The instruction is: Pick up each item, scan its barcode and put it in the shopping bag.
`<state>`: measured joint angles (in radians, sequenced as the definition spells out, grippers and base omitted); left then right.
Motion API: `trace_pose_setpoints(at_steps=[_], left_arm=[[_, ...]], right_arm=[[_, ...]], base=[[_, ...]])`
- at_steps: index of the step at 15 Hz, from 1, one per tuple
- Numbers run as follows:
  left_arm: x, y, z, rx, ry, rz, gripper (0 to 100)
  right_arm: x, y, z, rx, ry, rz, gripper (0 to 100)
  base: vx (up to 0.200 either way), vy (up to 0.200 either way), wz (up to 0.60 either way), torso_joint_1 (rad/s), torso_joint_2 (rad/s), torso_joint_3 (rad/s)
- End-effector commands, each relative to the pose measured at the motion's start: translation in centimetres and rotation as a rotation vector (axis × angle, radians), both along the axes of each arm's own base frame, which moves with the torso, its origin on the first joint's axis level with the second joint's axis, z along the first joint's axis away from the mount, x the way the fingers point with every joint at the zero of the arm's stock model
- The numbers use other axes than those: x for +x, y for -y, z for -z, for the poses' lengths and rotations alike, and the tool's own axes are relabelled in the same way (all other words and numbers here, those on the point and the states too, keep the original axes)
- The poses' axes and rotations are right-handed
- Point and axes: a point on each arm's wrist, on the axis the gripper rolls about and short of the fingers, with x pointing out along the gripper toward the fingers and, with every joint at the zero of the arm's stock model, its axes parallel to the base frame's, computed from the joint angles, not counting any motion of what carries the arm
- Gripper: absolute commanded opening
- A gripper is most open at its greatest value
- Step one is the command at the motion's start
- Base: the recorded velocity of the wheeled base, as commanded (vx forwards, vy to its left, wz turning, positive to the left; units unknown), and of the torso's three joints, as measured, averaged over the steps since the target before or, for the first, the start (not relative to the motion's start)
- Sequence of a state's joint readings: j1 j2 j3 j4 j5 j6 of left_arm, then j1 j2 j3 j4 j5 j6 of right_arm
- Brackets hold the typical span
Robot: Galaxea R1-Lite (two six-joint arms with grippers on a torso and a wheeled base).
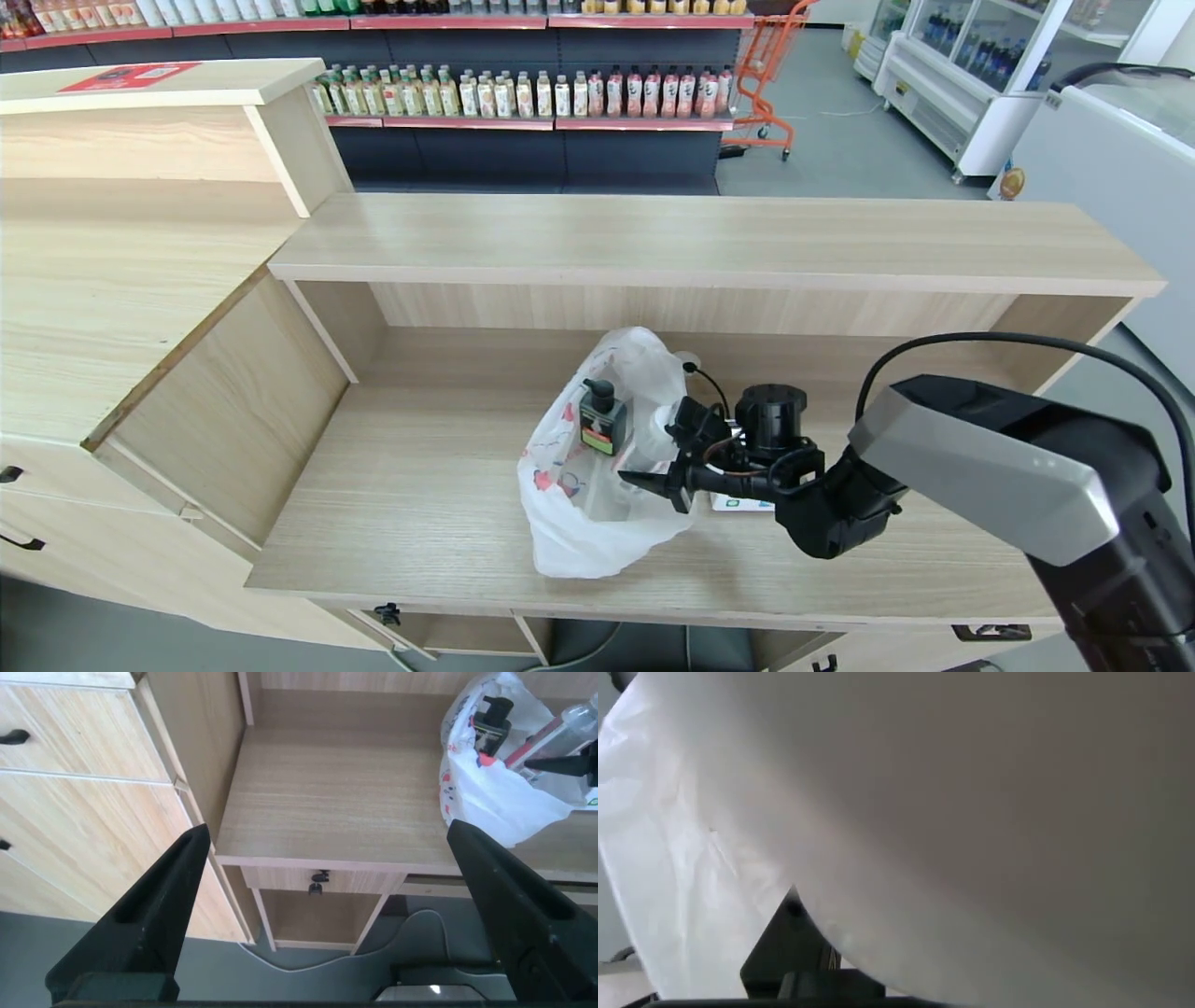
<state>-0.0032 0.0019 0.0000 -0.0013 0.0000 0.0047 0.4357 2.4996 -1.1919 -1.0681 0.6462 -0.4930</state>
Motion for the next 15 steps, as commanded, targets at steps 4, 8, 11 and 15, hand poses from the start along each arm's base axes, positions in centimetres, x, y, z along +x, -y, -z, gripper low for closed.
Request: trace_pose_setpoints(at_steps=[4,8,11,15], left_arm=[[0.0,0.0,0.0,0.000,0.001,0.000,100],[0.0,0.0,0.0,0.000,0.001,0.000,100],[0.0,0.0,0.0,0.000,0.001,0.000,100],[0.0,0.0,0.0,0.000,0.001,0.000,100]], right_arm=[[0.3,-2.0,1.5,-0.002,0.005,-0.028,0],[-0.4,-1.8,-1.4,0.037,-0.001,-0.030,100],[-2.4,-0.5,-6.0,0.129,-0.100,0.000,100],[-7.1,4.5,-12.2,0.242,-0.216,0.082,100]], base=[[0.000,0.000,0.00,0.000,0.00,0.000],[0.000,0.000,0.00,0.000,0.00,0.000],[0.000,0.000,0.00,0.000,0.00,0.000],[0.000,0.000,0.00,0.000,0.00,0.000]])
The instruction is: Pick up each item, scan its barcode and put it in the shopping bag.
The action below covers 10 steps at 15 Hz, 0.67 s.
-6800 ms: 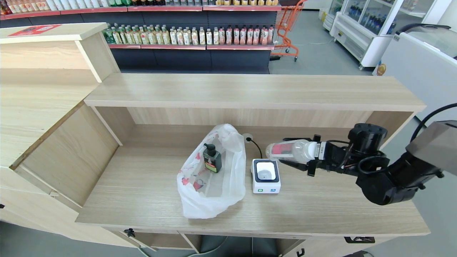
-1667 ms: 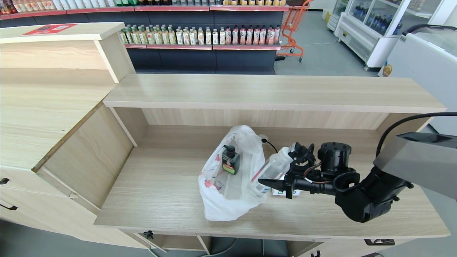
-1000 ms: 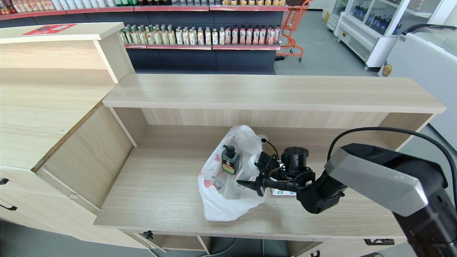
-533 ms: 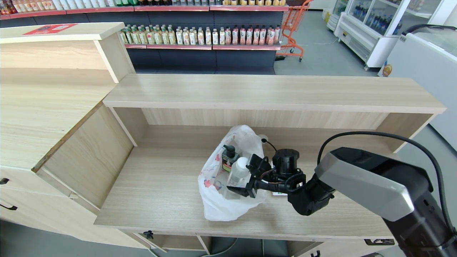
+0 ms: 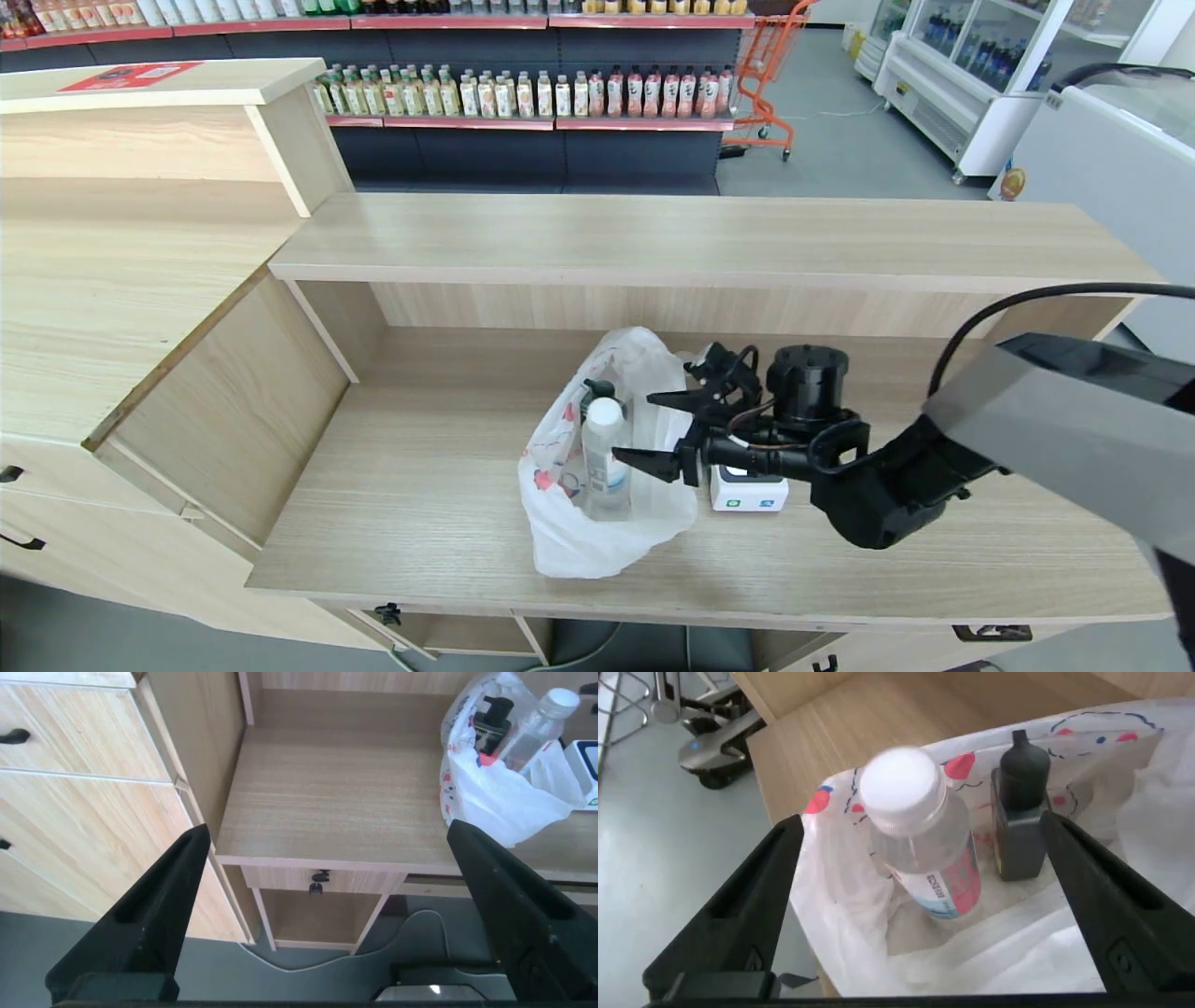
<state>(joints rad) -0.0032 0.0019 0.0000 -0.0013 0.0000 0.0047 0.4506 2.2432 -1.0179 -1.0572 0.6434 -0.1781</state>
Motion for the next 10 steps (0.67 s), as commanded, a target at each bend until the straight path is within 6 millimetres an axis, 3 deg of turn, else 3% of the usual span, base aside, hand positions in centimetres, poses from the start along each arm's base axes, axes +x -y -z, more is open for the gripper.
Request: trace_pose_setpoints(at_steps=[1,2,6,8,10], left_arm=[[0.0,0.0,0.0,0.000,0.001,0.000,100],[0.0,0.0,0.0,0.000,0.001,0.000,100],[0.0,0.0,0.0,0.000,0.001,0.000,100],[0.0,0.0,0.0,0.000,0.001,0.000,100],[0.0,0.0,0.0,0.000,0.001,0.000,100]], right_arm=[[-4.0,4.2,-5.8,0.081,-0.022,0.065,100],[-6.8,7.2,-8.7,0.126,-0.076,0.126,100],[-14.0,16.2,-13.2,0.106,-0.144,0.412,100],[-18.9,18.8,-12.9,0.077,-0.153,0.783,100],[-24.6,18.9,-10.6,0.087,-0.173,0.967,100]], base=[[0.000,0.000,0.00,0.000,0.00,0.000],[0.000,0.000,0.00,0.000,0.00,0.000],[0.000,0.000,0.00,0.000,0.00,0.000],[0.000,0.000,0.00,0.000,0.00,0.000],[0.000,0.000,0.00,0.000,0.00,0.000]])
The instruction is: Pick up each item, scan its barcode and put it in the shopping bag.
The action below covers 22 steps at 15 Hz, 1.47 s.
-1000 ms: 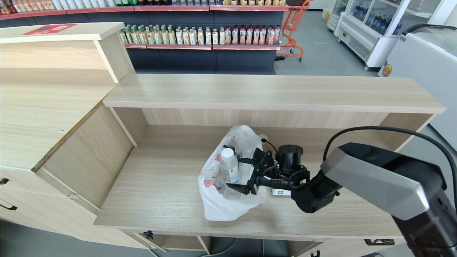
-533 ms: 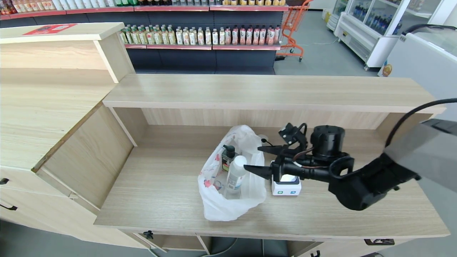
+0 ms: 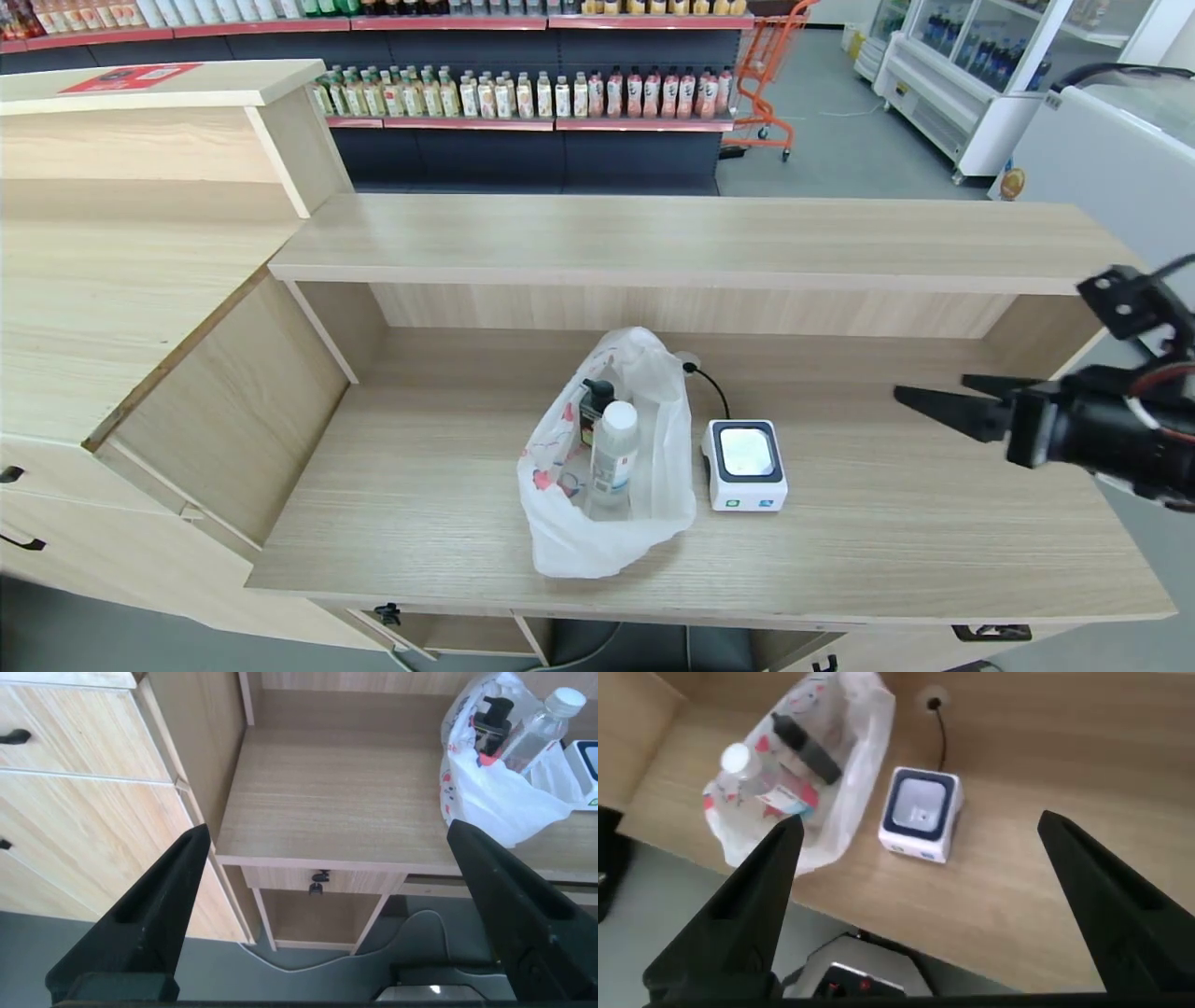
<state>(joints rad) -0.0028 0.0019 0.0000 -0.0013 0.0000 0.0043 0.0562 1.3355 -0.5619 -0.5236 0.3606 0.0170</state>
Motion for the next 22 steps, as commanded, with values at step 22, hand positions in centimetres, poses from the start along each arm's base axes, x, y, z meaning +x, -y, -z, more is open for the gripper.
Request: trace_pose_setpoints(at_steps=[22], left_arm=[[0.0,0.0,0.0,0.000,0.001,0.000,100]], right_arm=[[-22.8,2.0,12.3,-0.088,0.261,0.413,100]], base=[[0.000,0.000,0.00,0.000,0.00,0.000]])
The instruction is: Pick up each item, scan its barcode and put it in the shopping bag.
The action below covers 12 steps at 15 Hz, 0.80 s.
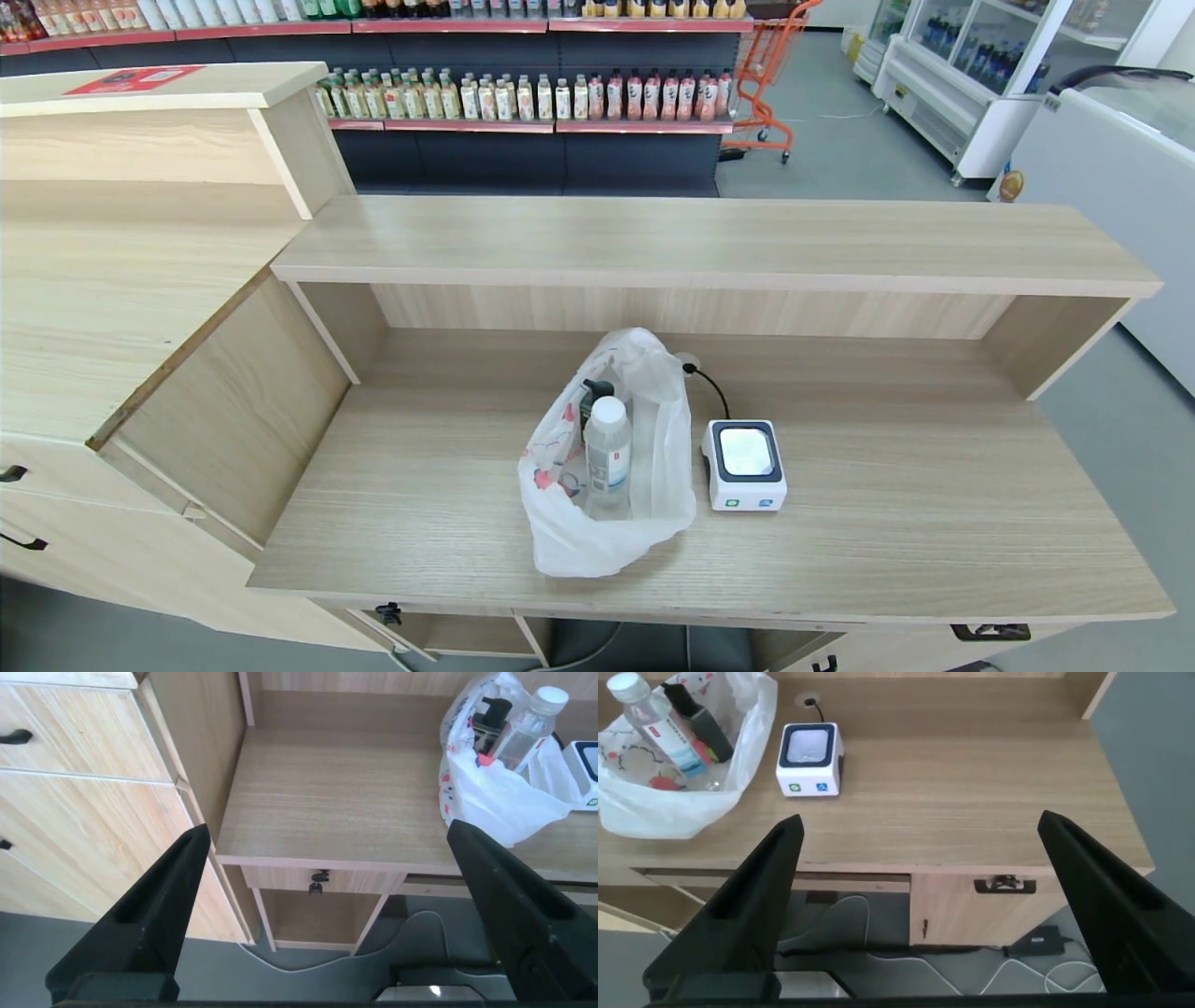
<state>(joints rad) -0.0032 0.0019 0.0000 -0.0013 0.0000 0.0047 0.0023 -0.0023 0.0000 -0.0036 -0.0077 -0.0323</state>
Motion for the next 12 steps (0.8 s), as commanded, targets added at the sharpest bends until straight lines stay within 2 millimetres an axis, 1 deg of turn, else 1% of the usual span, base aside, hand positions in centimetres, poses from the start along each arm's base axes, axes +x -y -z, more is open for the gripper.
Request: trace_pose_setpoints(at_steps=[1,10,12], left_arm=[[0.00,0.00,0.00,0.000,0.001,0.000,100],[0.01,0.00,-0.01,-0.006,-0.001,0.000,100],[0.00,0.01,0.00,0.003,0.001,0.000,100]], right_arm=[[0.02,0.00,0.02,-0.008,-0.004,-0.001,100],[0.02,0.00,0.03,-0.004,-0.006,-0.001,100],[0.02,0.00,0.03,-0.004,-0.006,-0.002,100]], base=[[0.000,0.000,0.00,0.000,0.00,0.000],[0.000,0.000,0.00,0.000,0.00,0.000],[0.200,-0.200,0.00,0.000,0.00,0.000]])
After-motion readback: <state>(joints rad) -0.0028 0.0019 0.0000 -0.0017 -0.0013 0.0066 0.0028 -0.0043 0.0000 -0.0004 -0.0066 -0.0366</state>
